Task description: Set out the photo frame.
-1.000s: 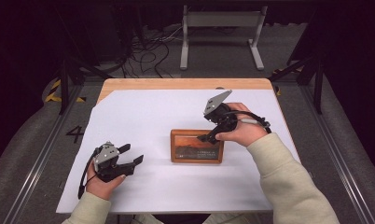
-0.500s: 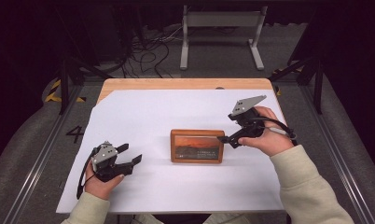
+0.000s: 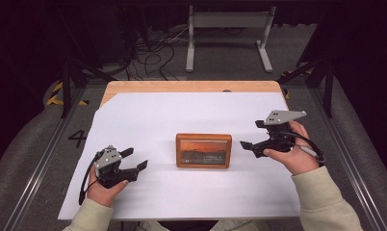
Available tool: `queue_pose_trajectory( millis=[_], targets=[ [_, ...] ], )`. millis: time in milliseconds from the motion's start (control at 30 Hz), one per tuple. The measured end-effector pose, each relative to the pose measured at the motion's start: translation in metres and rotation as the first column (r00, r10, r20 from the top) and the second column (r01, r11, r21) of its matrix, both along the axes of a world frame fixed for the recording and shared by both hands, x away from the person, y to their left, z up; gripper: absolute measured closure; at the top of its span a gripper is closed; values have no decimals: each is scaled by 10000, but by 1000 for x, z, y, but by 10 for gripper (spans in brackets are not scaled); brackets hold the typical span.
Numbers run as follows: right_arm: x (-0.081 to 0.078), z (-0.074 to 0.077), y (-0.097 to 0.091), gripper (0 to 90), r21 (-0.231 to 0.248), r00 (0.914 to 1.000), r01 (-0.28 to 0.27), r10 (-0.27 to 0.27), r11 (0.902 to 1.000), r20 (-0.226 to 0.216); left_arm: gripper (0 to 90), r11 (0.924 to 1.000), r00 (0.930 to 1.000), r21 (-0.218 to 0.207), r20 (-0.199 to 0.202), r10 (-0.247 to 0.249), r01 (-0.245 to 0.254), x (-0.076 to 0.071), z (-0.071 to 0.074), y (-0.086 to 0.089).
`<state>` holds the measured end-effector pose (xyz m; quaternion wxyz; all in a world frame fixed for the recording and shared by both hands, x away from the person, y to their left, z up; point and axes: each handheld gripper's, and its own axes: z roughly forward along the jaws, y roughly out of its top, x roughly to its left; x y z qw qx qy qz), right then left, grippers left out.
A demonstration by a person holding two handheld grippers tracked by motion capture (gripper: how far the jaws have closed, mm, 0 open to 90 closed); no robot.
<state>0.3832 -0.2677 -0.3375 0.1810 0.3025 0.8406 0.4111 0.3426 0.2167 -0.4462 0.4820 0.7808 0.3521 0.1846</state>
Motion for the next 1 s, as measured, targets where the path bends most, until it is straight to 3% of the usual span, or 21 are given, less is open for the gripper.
queue_pose_trajectory(
  millis=[367, 767, 1000],
  targets=[
    [-22, -33, -28, 78, 480, 9977, 643, -652, 9968, 162, 202, 9994, 9994, -61, 26, -341, 341, 0, 1, 1],
    [-26, -79, -39, 87, 796, 9936, 1047, -1077, 9913, 339, 199, 9990, 9990, 56, 65, -433, 433, 1, -1, 3],
    [-25, -92, -37, 87, 332, 9946, 1017, -1022, 9943, 163, 204, 9991, 9994, 229, -38, -344, 345, 1, -3, 3]
  ],
)
